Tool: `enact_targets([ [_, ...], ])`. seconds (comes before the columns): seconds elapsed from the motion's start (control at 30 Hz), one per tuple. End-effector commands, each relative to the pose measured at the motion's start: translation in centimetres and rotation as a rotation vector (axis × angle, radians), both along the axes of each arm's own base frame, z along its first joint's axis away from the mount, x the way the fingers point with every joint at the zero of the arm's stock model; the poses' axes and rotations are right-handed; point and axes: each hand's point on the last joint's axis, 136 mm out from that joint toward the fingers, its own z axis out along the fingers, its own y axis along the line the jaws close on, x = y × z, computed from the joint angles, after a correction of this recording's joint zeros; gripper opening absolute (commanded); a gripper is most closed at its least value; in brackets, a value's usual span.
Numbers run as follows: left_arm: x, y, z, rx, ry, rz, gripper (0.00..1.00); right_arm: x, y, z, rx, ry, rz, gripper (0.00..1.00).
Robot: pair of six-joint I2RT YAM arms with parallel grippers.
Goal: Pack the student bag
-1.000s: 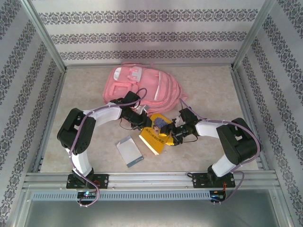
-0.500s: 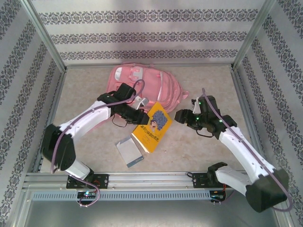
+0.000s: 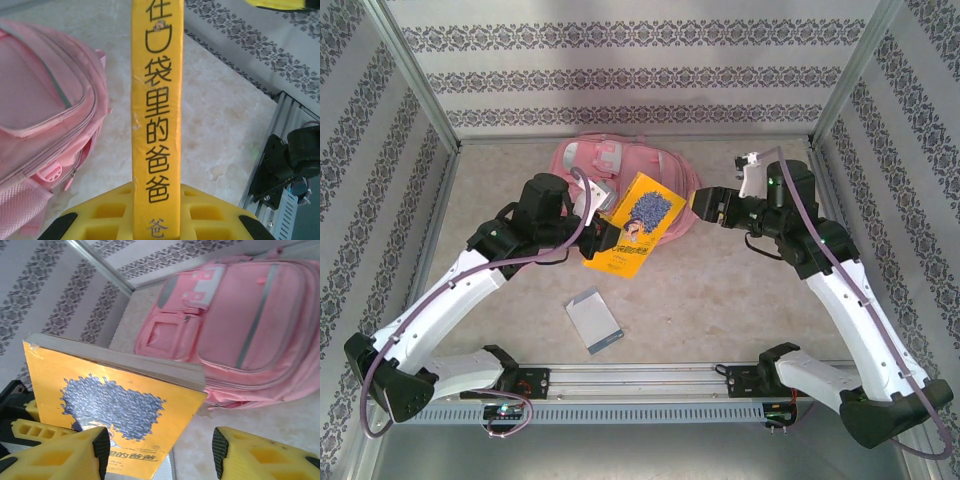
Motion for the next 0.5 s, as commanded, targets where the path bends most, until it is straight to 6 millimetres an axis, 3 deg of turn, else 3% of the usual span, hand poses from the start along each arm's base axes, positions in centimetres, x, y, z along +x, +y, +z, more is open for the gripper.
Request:
enact_targets([
  [0.0, -2.5, -1.3, 3.5, -0.050, -0.142, -0.199, 0.00, -2.5, 1.6, 2.4, -0.042, -0.189, 0.167, 0.61],
  [0.13, -5.8, -0.9, 4.0, -0.046, -0.231, -0.359, 0.00, -5.6, 1.4, 3.4, -0.266, -0.596, 0.334, 0.73],
  [0.2, -7.2, -0.5, 4.4, -0.037, -0.297, -0.426, 0.00, -6.9, 1.3, 3.0, -0.370, -0.699, 0.428, 0.75],
  [0.33, -9.4, -0.2, 4.6, -0.022, -0.350, -0.555, 0.00, -8.5, 2.0, 1.2, -0.472, -0.767, 0.599, 0.79],
  [0.47, -11.0, -0.1, 4.2, 0.019, -0.410, -0.647, 0.00, -10.2, 3.7, 1.6, -0.427, -0.826, 0.721, 0.82],
])
